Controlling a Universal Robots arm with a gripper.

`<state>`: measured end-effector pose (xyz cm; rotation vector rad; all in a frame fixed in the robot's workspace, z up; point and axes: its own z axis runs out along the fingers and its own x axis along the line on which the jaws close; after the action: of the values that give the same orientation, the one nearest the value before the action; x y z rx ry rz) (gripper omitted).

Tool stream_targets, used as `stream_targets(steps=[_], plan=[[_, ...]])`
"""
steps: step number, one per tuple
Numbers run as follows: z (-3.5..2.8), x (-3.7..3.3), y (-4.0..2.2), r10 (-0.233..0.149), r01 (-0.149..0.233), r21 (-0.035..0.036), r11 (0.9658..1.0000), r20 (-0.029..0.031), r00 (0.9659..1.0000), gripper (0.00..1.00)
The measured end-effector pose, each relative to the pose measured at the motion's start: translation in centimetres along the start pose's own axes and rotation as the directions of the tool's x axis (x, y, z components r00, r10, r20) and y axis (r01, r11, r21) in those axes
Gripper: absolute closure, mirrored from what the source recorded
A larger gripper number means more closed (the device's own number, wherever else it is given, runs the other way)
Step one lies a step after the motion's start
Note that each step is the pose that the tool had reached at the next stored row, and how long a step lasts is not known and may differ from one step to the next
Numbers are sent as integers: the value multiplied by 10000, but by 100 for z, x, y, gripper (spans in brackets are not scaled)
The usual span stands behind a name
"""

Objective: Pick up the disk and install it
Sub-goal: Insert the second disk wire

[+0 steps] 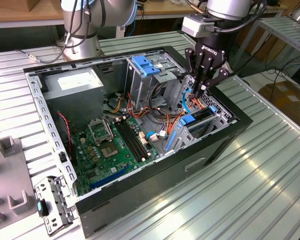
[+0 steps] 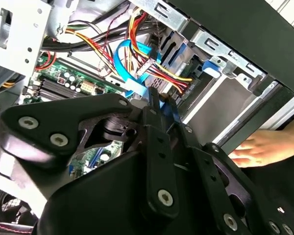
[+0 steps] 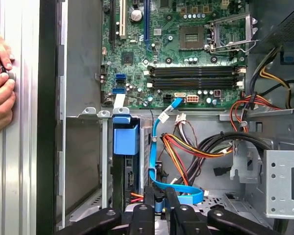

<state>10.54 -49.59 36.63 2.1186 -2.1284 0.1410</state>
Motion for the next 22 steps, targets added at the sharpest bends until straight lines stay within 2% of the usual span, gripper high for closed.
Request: stream_targets(steps=[1,2,9,10,11,12,13,16,18,20,22], plan=[[7,-1,0,0,0,0,10000,-30,10000,78],[11,-2,0,1,-1,0,10000,-44,10000,84],[29,10,-1,-16,16,9,10000,-43,10000,84],[33,17,3,-25,25,21,10000,-16,10000,84],[36,26,7,-37,37,32,10000,57,10000,84],[40,34,24,-55,54,48,10000,179,9998,84],[44,35,55,-70,69,59,10000,194,9998,84],[48,36,100,-96,95,66,9999,192,9998,84],[51,37,135,-108,106,97,9999,192,9998,84],[56,45,143,-129,127,121,9998,198,9997,84],[70,77,144,-137,133,140,9998,249,9996,84]])
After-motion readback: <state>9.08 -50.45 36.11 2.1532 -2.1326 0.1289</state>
